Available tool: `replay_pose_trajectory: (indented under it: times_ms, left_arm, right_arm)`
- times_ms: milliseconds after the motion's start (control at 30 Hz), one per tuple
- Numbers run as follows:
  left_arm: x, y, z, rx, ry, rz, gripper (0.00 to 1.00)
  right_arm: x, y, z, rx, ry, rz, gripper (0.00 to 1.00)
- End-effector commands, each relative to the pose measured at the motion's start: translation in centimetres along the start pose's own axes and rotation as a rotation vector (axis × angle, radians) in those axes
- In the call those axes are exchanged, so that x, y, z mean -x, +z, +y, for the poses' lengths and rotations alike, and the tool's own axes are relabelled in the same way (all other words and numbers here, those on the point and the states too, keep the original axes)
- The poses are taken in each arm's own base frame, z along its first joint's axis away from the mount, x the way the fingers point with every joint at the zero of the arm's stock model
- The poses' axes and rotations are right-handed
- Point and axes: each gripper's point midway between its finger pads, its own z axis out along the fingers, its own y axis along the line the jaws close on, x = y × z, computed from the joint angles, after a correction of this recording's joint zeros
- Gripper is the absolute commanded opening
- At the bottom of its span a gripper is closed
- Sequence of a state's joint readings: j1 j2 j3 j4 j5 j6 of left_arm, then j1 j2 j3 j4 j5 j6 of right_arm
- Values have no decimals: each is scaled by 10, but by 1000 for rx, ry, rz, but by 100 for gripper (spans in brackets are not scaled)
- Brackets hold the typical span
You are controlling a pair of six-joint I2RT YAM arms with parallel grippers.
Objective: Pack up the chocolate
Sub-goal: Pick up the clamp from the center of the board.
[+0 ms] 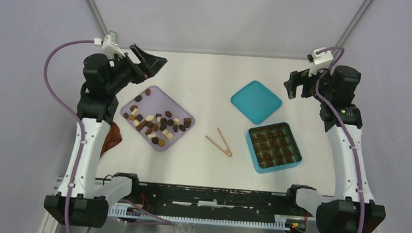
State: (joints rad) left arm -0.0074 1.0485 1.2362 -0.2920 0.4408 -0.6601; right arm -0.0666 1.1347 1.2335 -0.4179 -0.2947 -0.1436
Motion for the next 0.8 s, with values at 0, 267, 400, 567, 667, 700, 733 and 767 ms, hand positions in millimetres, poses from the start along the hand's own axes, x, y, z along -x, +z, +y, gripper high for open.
replay_pose_trajectory:
  times_ms: [0, 267, 400, 567, 667, 700, 733, 767]
  left_arm:
    - [-14, -7, -30, -118, -43, 30, 100]
    - [-83, -2, -50, -89, -27, 85, 97]
    - [-89, -15, -27, -30, -91, -4, 97]
    - [-93, -38, 0, 76, -64, -48, 97]
    - [-99, -49, 9, 97, -15, -38, 97]
    - [-101, -52, 12, 105, -11, -41, 97]
    - [-102, -55, 14, 108, -16, -46, 97]
    - [-103, -59, 15, 107, -31, -55, 96]
  right_arm:
    - [-17, 5, 98, 572, -172, -116, 98]
    - [-78, 15, 196, 879, -511, -11, 98]
    - [-103, 24, 228, 920, -530, 70, 98]
    - [-122, 41, 244, 771, -409, 295, 88]
    - [-149, 49, 244, 719, -401, 424, 80]
    - [-157, 49, 247, 720, -405, 451, 77]
    - [-164, 50, 249, 720, -409, 465, 74]
    - [-169, 50, 254, 717, -408, 479, 71]
